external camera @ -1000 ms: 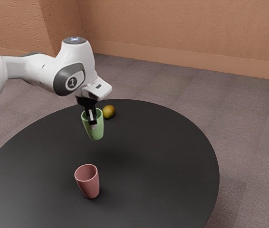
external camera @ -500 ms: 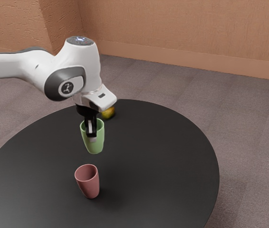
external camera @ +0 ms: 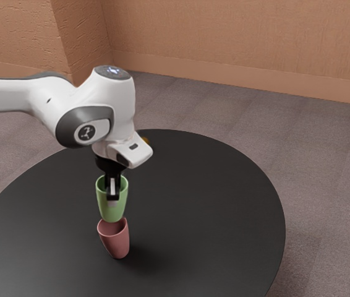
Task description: Place the left cup onto the right cup
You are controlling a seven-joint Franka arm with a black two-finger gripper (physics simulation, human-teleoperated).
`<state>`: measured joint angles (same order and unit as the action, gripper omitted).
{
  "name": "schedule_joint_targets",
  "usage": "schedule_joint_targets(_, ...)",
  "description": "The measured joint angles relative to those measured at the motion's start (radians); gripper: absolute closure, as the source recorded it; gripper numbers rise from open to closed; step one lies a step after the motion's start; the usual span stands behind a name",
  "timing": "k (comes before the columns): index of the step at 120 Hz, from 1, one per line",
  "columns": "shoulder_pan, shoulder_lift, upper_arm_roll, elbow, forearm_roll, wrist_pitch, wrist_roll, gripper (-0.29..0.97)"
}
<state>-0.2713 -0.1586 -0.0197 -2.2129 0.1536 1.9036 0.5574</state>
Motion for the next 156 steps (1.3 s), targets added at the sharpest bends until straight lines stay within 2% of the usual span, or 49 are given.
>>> schedule_joint_targets(52,0.002,-0.011,-0.02,-0.039,-0.003,-0.009,-0.066,0.79)
schedule_joint_targets(135,-0.009,0.096,-0.02,-0.003,0.009,0.008,-0.123,0.78)
schedule_joint_targets(156,-0.006,0.097,-0.02,-0.002,-0.003,0.006,-0.128,0.4)
